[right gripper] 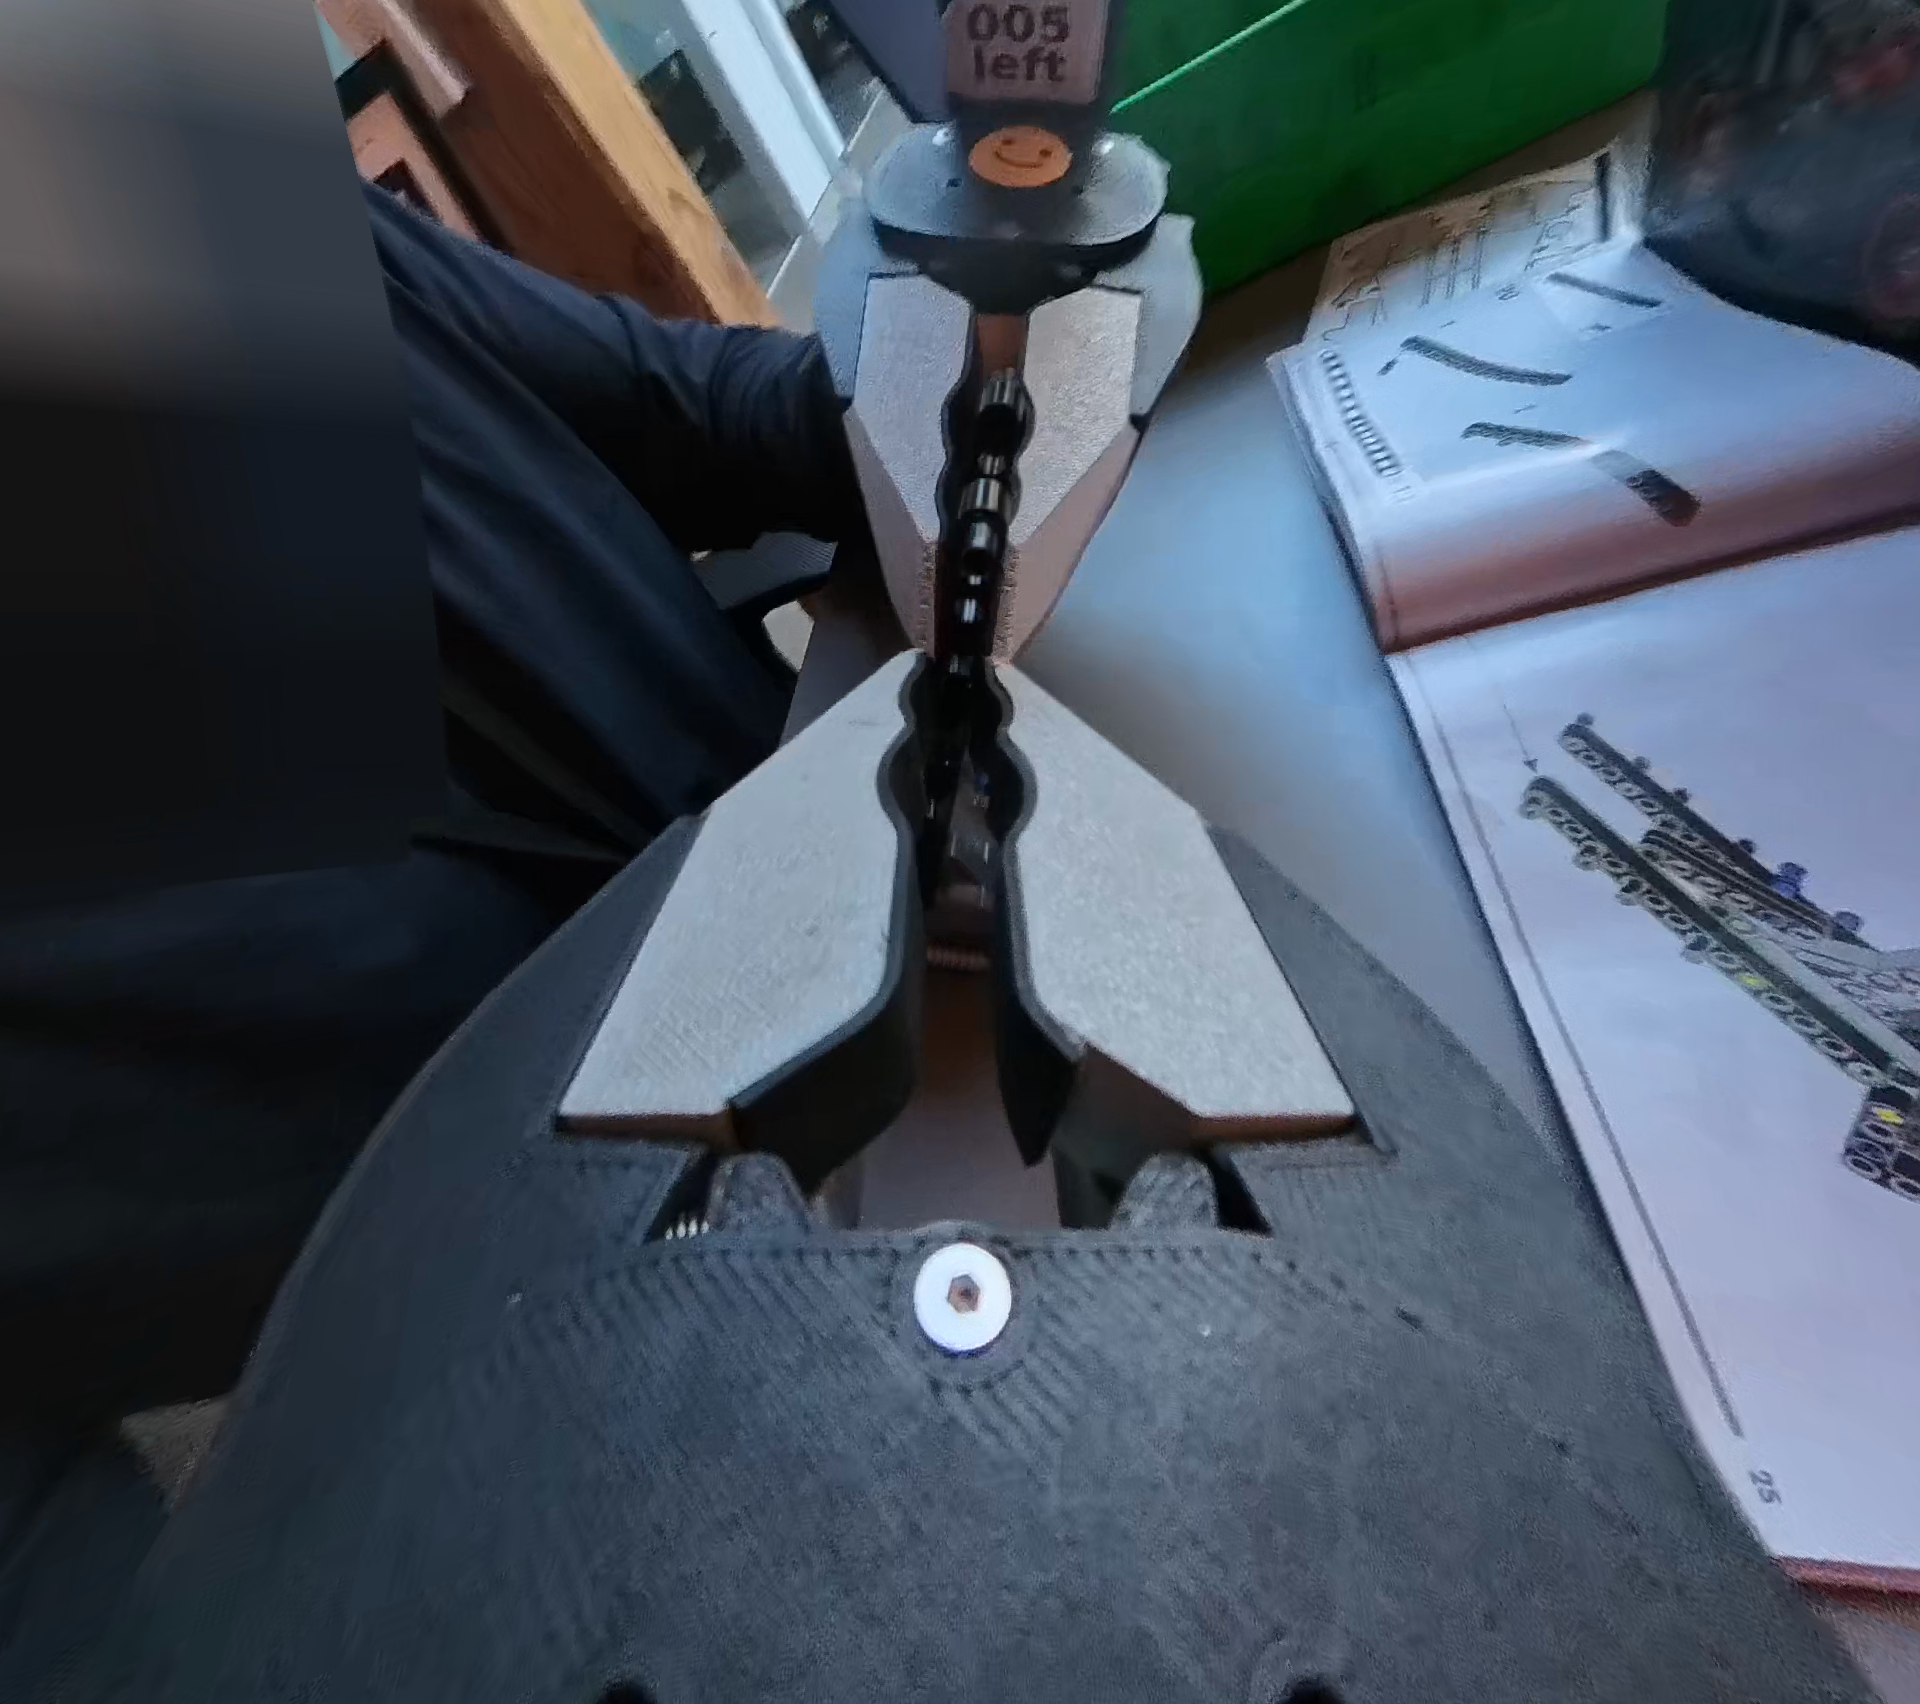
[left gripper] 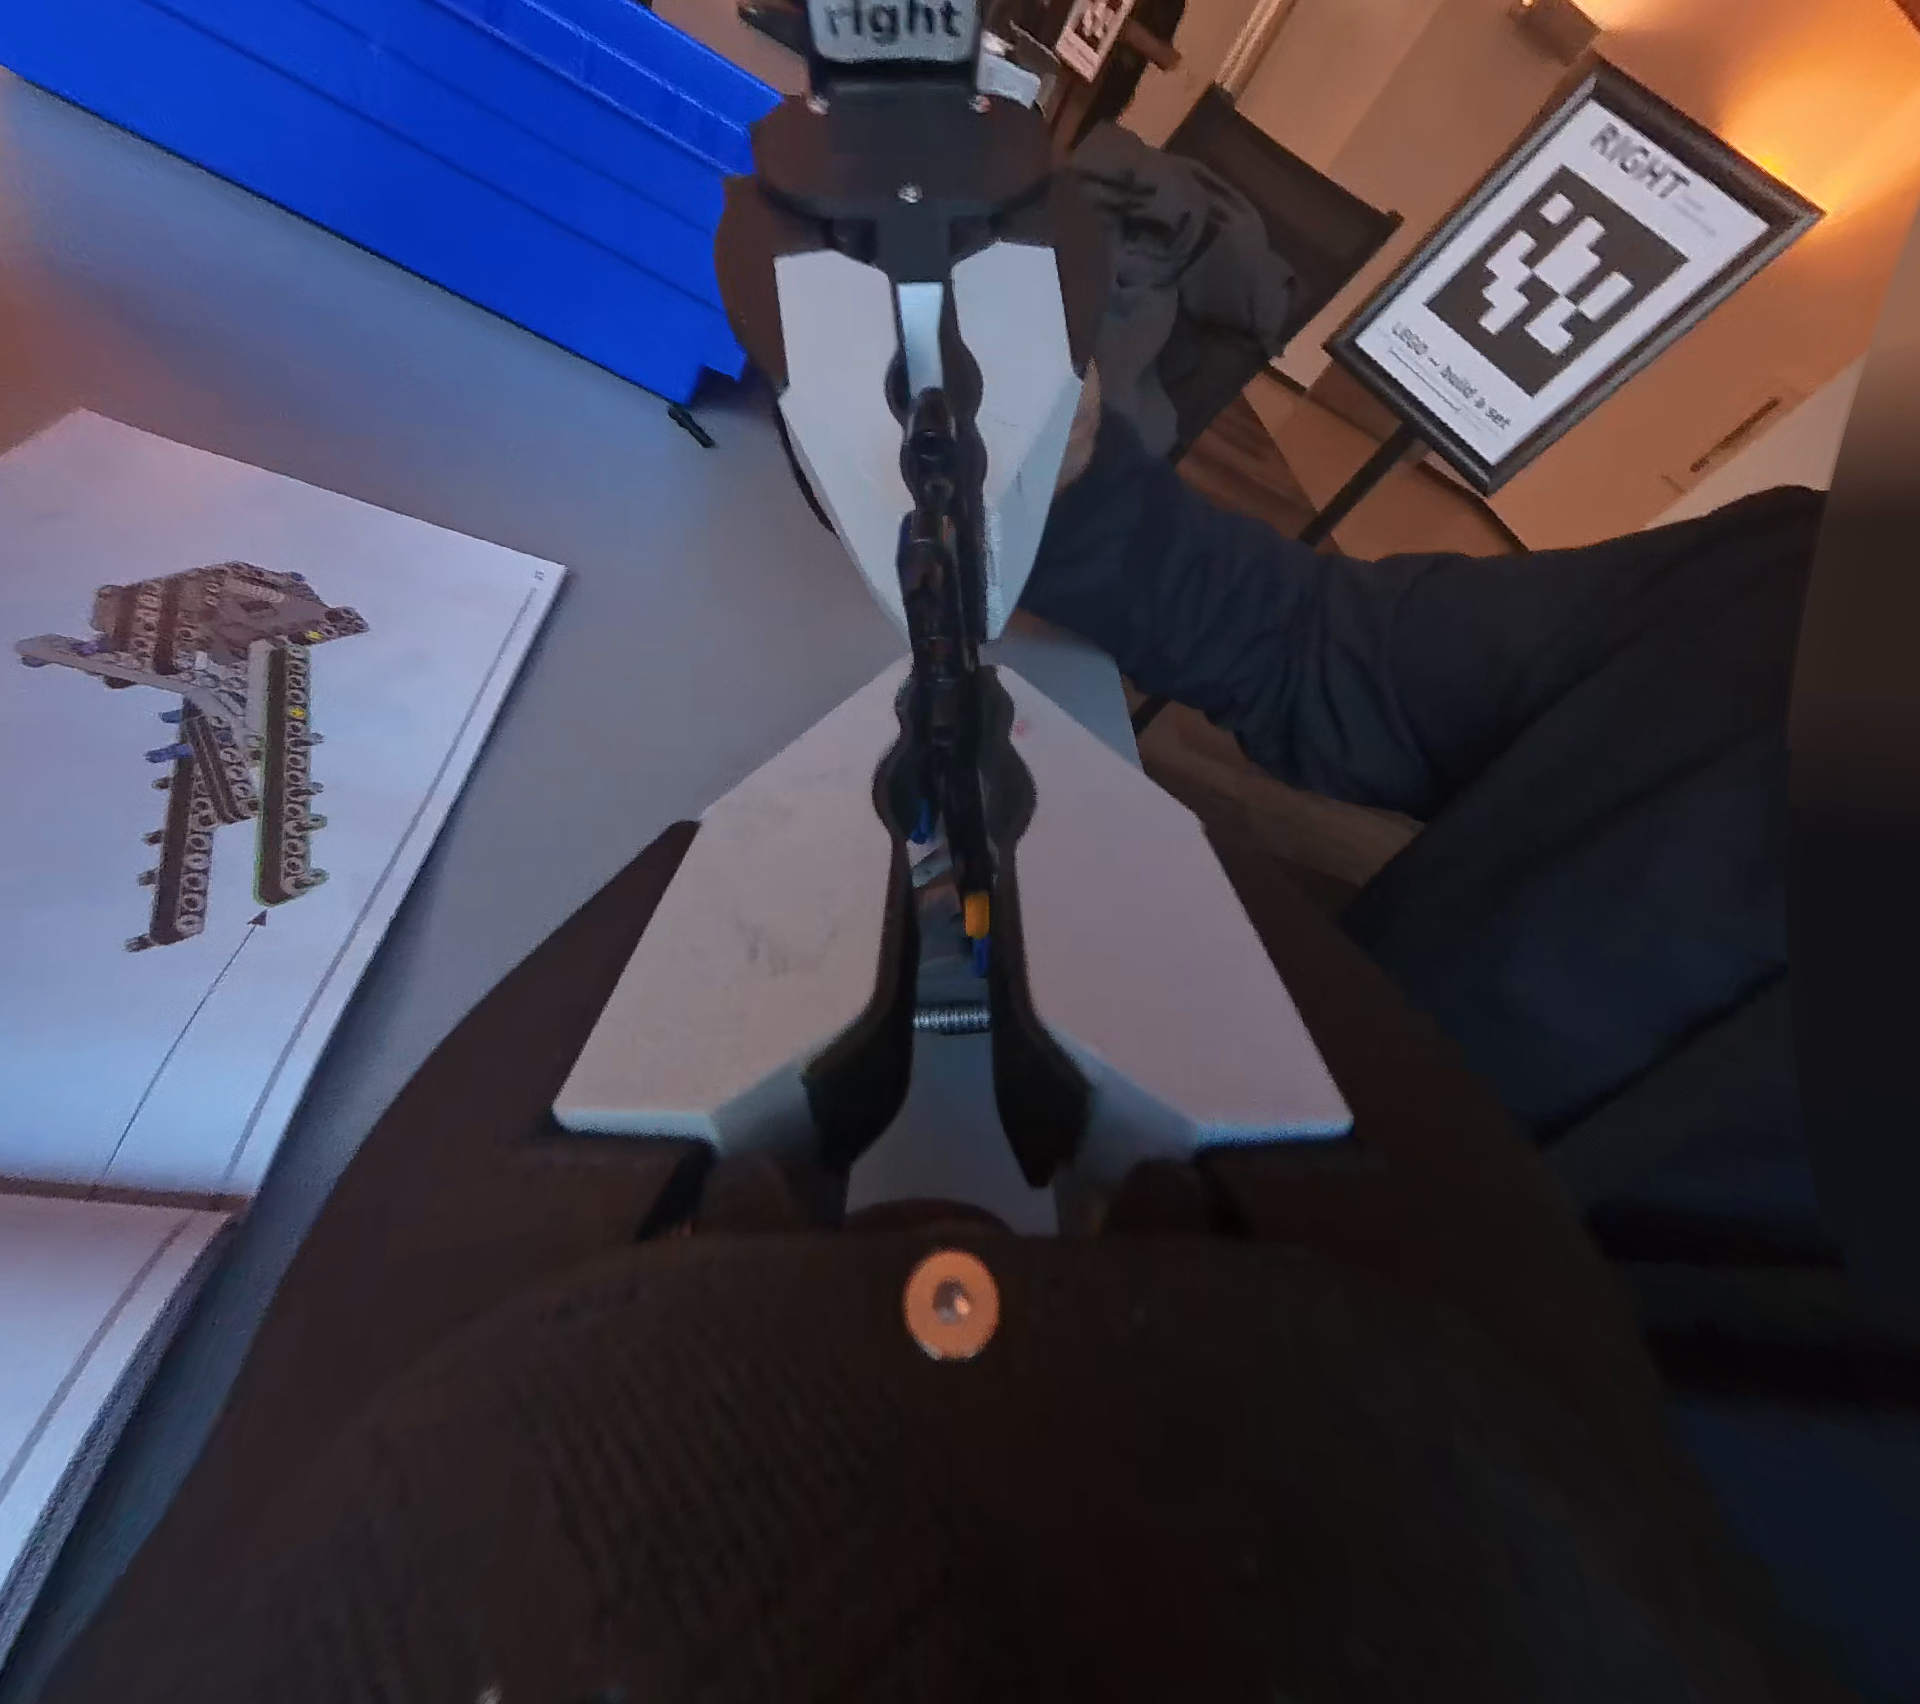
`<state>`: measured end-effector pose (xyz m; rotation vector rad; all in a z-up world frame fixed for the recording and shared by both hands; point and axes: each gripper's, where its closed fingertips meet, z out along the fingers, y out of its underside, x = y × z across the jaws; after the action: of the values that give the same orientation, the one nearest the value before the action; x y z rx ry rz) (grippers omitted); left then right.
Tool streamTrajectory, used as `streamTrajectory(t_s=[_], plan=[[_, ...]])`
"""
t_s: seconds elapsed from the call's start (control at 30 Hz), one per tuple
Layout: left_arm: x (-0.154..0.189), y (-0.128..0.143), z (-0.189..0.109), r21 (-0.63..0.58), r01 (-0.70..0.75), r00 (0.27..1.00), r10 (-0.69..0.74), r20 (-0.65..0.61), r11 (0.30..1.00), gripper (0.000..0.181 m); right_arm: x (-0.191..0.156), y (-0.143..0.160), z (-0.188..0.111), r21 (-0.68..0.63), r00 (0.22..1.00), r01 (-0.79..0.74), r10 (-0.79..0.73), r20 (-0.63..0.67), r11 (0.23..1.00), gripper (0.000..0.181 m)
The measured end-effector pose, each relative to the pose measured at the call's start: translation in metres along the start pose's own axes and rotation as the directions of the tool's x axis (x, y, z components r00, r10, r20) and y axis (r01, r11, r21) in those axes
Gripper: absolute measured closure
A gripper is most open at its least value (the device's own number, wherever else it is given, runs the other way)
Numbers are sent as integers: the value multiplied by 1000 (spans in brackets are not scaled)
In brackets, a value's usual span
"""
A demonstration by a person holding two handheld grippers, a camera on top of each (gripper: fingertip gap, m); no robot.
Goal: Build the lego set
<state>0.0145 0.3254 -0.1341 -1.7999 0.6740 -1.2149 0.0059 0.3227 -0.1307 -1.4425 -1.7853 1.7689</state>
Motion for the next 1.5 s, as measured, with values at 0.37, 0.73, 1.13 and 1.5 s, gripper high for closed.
streamTrajectory(t_s=[0.37, 0.73, 1.13, 1.5], plan=[[-14, -6, -11, 57, -6, 998, 2, 59, 998, 175, 12, 7, -10, 129, 995, -90, 96, -37, 988, 164], [-19, 2, -10, 16, 34, 997, -35, 70, 999, 154, 14, 21, 5, 83, 994, -104, 107, -33, 991, 176], [-21, 29, -13, -40, 120, 989, -116, 87, 992, 167, 20, 21, 5, 116, 990, -136, 140, -33, 984, 177], [-18, 19, -37, 23, 133, 987, -134, 88, 991, 163, 17, 21, 8, 107, 990, -140, 142, -13, 984, 177]])
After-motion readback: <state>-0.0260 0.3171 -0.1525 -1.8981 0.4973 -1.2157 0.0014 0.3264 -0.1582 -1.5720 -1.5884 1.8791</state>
